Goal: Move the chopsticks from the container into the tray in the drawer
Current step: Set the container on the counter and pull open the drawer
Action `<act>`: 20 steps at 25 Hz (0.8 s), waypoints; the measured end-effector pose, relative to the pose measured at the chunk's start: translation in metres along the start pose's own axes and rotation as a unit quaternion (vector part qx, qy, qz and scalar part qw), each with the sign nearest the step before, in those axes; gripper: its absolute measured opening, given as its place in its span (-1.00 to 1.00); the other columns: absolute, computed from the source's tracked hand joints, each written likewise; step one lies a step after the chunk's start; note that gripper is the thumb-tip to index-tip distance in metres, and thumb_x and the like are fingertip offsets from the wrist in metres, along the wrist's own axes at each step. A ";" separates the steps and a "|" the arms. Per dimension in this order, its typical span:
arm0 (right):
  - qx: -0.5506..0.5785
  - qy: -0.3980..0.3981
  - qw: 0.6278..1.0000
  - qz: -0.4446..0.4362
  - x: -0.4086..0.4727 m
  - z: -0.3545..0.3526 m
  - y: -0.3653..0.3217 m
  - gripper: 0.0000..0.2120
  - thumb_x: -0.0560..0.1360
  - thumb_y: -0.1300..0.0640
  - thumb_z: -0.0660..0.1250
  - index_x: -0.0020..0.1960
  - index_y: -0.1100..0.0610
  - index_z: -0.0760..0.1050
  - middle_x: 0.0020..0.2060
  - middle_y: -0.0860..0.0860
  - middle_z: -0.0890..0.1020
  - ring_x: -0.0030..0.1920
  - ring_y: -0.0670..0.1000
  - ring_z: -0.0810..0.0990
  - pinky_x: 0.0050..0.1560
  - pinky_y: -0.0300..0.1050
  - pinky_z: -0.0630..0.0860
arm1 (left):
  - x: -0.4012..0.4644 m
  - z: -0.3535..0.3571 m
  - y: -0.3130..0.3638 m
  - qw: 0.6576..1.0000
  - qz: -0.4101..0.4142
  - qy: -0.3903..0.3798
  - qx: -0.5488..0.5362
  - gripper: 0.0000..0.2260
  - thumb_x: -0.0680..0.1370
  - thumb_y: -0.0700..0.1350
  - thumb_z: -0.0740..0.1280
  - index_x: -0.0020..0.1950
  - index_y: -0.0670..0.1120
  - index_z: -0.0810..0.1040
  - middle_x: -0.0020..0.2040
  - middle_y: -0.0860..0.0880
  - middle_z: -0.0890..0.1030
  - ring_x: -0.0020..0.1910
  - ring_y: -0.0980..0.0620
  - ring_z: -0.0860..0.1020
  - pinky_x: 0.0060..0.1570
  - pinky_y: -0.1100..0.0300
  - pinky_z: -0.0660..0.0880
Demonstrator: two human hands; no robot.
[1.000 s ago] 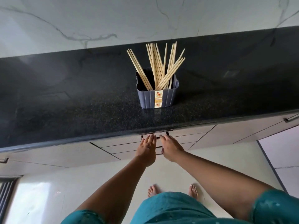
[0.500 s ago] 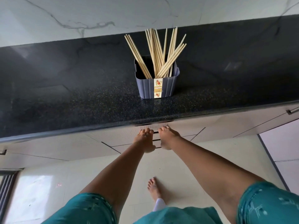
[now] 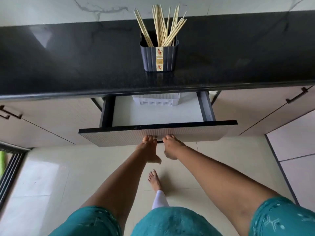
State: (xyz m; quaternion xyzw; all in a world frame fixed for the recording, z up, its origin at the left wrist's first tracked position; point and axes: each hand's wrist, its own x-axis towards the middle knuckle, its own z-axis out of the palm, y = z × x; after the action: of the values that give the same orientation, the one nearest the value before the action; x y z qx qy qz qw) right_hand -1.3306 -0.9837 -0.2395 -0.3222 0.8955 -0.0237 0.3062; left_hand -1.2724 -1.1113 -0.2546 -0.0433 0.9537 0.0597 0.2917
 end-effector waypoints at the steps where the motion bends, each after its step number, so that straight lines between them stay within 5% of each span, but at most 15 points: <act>1: 0.004 0.006 1.000 -0.001 -0.016 0.013 -0.003 -0.54 0.54 0.18 0.22 0.41 0.22 0.24 0.39 0.14 0.31 0.44 0.15 0.21 0.45 0.02 0.24 | -0.014 0.009 0.007 1.000 -0.003 -0.011 0.001 0.03 0.29 0.33 0.41 0.53 -0.16 0.05 0.52 -0.17 0.13 0.50 -0.19 0.03 0.42 -0.05 0.19; 10: 0.047 -0.007 0.999 0.020 -0.124 0.108 -0.033 -0.62 0.54 0.22 0.17 0.35 0.19 0.32 0.36 0.11 0.36 0.42 0.12 0.26 0.39 0.05 0.34 | -0.128 0.099 0.042 0.999 0.009 -0.034 -0.018 0.07 0.27 0.33 0.41 0.56 -0.11 -0.05 0.52 -0.14 0.14 0.51 -0.18 -0.01 0.39 -0.04 0.25; 20: 0.022 0.086 0.994 0.058 -0.203 0.181 -0.068 -0.57 0.52 0.30 0.13 0.39 0.19 0.26 0.38 0.13 0.35 0.41 0.13 0.27 0.38 -0.02 0.33 | -0.212 0.155 0.058 0.998 0.052 0.000 -0.036 -0.01 0.36 0.29 0.38 0.54 -0.19 -0.03 0.49 -0.17 0.18 0.49 -0.18 0.05 0.41 -0.03 0.24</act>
State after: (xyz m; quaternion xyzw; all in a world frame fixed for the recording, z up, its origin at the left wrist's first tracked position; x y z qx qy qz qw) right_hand -1.0676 -0.8894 -0.2621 -0.2601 0.9347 -0.0533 0.2363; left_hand -1.0188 -1.0225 -0.2576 -0.0044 0.9518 0.1093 0.2864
